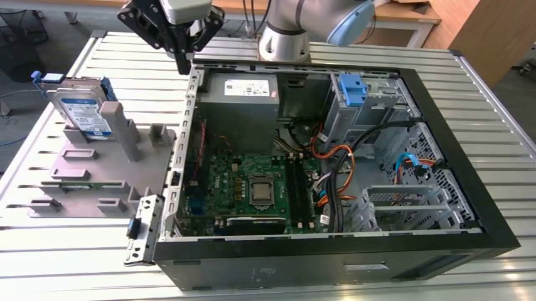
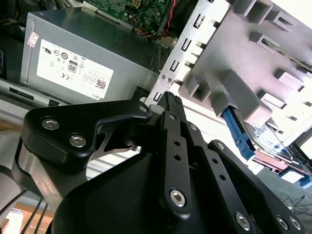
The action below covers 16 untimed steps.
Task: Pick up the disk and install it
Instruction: 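Reach for the disk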
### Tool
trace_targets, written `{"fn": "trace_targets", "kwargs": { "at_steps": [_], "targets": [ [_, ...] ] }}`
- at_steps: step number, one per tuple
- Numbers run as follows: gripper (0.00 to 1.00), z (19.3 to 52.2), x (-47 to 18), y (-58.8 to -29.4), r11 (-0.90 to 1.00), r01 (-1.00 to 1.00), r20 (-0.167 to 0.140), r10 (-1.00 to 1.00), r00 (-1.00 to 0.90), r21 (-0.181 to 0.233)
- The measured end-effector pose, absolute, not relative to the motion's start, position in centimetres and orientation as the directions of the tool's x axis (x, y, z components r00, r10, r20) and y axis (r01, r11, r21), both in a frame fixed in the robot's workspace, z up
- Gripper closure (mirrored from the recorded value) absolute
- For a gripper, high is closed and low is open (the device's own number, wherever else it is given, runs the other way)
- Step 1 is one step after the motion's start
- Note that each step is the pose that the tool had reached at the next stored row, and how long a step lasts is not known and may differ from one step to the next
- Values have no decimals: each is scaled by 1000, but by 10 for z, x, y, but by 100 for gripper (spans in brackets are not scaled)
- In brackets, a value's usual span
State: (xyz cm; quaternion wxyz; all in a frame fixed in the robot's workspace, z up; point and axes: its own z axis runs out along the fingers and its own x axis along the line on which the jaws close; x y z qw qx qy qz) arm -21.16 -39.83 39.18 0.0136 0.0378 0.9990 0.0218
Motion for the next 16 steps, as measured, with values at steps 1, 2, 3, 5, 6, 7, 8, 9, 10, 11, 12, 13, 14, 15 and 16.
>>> {"fn": "trace_targets", "kwargs": {
  "at_steps": [1,2,3,5,6,7,8,9,10,11,12,13,14,15,16],
  "targets": [
    [89,392,-212,-398,996,75,-25,76,-997,44],
    [89,392,-212,-398,996,75,-25,76,-997,44],
    [89,392,-212,-398,996,75,-25,76,-997,44],
    [89,392,-212,-398,996,75,-25,76,-997,44],
    [89,392,-212,-398,996,75,-25,76,-997,44],
    [89,392,-213,-398,996,75,-25,76,-997,44],
    [89,392,-213,-398,996,75,-25,76,-997,44],
    [89,392,-213,-398,996,75,-25,76,-997,44],
    [89,392,-214,-398,996,75,-25,76,-997,44],
    [89,392,-214,-398,996,75,-25,76,-997,44],
    [89,392,-214,-398,996,75,-25,76,-997,44],
    [89,392,-214,-398,996,75,-25,76,-997,44],
    [89,392,-214,-398,996,75,-25,76,-997,44],
    [89,392,-215,-398,996,75,-25,76,-997,45],
    [89,392,-215,-398,996,75,-25,76,-997,44]
  ]
}}
